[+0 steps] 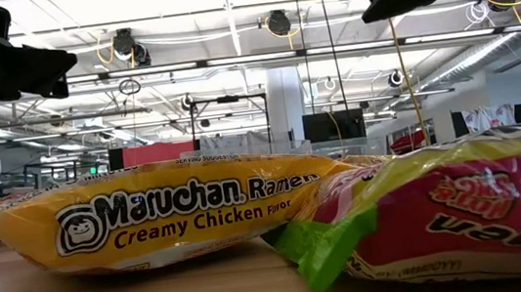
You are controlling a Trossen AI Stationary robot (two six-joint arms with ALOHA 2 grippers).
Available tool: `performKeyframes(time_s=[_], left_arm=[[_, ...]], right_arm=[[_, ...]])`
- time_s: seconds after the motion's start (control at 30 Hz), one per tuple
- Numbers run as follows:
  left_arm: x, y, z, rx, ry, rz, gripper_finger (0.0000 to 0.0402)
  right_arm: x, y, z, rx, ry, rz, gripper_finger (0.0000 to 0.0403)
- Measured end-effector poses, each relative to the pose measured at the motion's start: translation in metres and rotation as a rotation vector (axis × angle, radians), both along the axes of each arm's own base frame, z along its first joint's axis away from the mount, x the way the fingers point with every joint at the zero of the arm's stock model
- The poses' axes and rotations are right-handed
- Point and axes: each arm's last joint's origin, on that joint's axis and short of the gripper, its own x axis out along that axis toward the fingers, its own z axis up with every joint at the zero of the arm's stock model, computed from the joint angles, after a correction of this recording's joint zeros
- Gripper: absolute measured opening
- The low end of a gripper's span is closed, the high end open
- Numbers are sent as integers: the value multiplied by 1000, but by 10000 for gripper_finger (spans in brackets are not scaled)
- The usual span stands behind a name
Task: Sort Maruchan noodles
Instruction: Put the yellow noodle pack into the left transparent bin
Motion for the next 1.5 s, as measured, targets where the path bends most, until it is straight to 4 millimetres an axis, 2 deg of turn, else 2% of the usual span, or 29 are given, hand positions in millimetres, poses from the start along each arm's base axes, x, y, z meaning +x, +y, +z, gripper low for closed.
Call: performKeyframes(time_s=[0.6, 1.03, 1.23, 1.33, 1.5], left_arm=[[0, 0, 0, 0, 0, -1, 70], [0, 0, 0, 0, 0, 0, 70], [0, 0, 0, 0, 0, -1, 70], [0, 0, 0, 0, 0, -1, 70], [0, 0, 0, 0, 0, -1, 69]], right_arm=[[0, 0, -1, -26, 7, 13, 0], [-10, 1, -15, 61, 181, -33, 0], [6, 5, -31, 215, 286, -46, 0], [18, 8, -44, 219, 356, -33, 0], [38, 8, -59, 191, 363, -11, 3]])
